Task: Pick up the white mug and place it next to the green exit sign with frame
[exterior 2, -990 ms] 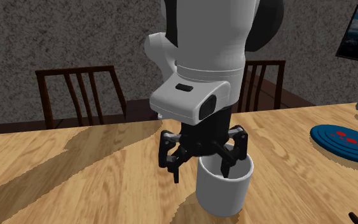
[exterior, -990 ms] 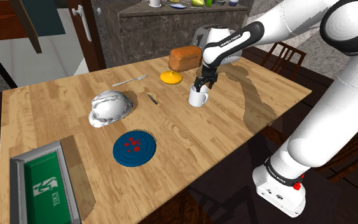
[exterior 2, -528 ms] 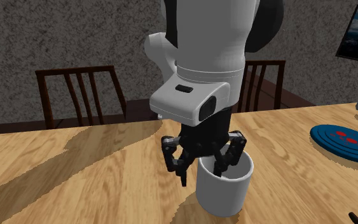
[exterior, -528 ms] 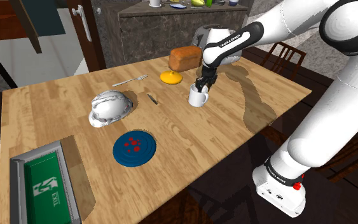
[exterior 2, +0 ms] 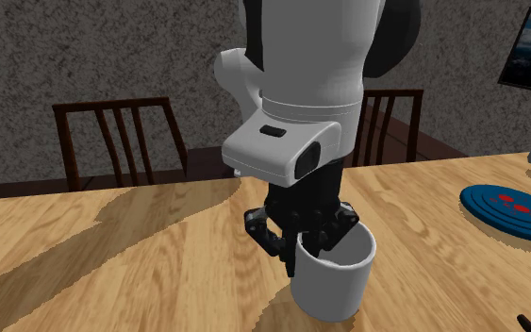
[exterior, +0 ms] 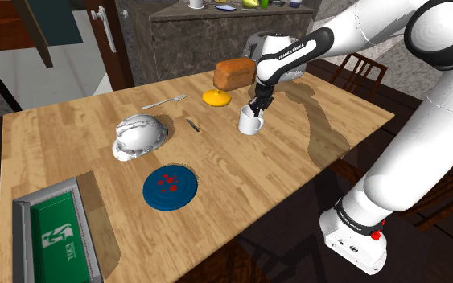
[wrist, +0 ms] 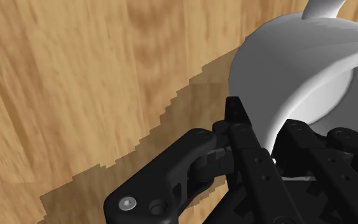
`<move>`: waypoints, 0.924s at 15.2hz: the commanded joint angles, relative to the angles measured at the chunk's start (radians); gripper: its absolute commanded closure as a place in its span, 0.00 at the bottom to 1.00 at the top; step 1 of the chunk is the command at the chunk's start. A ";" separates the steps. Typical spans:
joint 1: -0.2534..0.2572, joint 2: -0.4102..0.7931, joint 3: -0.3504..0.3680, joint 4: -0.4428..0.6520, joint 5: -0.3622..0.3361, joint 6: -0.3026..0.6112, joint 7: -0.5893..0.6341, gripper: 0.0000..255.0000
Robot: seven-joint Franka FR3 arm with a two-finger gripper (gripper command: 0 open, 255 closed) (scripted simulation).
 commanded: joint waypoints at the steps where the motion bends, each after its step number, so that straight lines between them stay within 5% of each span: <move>1: 0.000 0.001 0.000 0.000 0.000 0.000 0.000 1.00; 14: 0.001 -0.096 0.000 0.075 -0.014 -0.171 0.010 1.00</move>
